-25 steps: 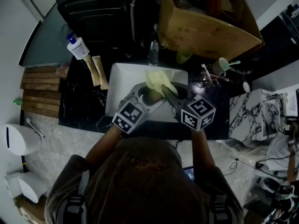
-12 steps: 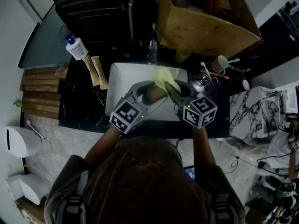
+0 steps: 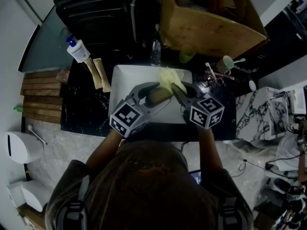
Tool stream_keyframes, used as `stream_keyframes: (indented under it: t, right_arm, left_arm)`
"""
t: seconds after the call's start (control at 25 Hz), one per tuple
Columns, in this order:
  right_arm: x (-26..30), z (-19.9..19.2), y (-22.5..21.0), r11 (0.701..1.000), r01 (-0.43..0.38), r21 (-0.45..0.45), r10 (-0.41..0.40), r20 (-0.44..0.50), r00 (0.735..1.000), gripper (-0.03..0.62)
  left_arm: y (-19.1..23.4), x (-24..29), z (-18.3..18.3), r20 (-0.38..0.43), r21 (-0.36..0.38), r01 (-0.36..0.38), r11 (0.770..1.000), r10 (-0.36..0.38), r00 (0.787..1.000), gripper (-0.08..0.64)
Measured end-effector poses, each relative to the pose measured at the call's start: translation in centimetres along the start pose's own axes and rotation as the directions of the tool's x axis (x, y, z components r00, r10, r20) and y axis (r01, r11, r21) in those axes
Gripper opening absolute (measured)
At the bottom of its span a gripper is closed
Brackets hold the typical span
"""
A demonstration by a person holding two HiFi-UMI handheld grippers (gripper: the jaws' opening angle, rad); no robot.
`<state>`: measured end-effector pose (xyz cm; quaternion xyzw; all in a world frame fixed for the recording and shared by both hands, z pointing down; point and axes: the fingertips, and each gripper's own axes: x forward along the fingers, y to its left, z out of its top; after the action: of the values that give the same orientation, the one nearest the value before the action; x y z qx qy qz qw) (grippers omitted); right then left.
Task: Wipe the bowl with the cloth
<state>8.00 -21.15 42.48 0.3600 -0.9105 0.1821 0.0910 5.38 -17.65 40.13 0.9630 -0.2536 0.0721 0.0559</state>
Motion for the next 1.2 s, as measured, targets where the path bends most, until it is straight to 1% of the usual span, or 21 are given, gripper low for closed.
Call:
stream_keyframes:
  t: [0.2, 0.44, 0.68, 0.84, 1.04, 1.2]
  right_arm:
    - [-0.1, -0.1, -0.1, 1.0, -0.007, 0.018, 0.007, 0.004, 1.0, 0.038]
    - [-0.3, -0.5, -0.2, 0.999, -0.015, 0.03, 0.015, 0.0, 1.0, 0.038]
    - [-0.7, -0.7, 0.2, 0.989, -0.093, 0.112, 0.089, 0.042, 0.995, 0.038]
    - [-1.0, -1.0, 0.3, 0.99, -0.098, 0.1, 0.095, 0.032, 0.995, 0.038]
    - [-1.2, -1.9, 0.3, 0.991, -0.098, 0.087, 0.098, 0.006, 0.995, 0.038]
    - [-1.2, -2.5, 0.5, 0.991, -0.103, 0.088, 0.104, -0.002, 0.995, 0.038]
  left_arm:
    - [0.0, -0.3, 0.5, 0.022, -0.016, 0.004, 1.0, -0.004, 1.0, 0.259]
    - [0.0, -0.5, 0.9, 0.04, -0.017, 0.014, 1.0, -0.013, 0.999, 0.259]
    - [0.1, -0.7, 0.9, 0.054, -0.049, 0.043, 0.998, -0.04, 0.998, 0.259]
    - [0.2, -0.9, 1.3, 0.066, -0.049, 0.039, 0.998, -0.036, 0.997, 0.259]
    - [0.6, -1.1, 2.2, 0.104, -0.092, 0.044, 0.995, -0.034, 0.994, 0.258]
    - [0.8, -1.3, 2.5, 0.118, -0.099, 0.041, 0.994, -0.029, 0.993, 0.258]
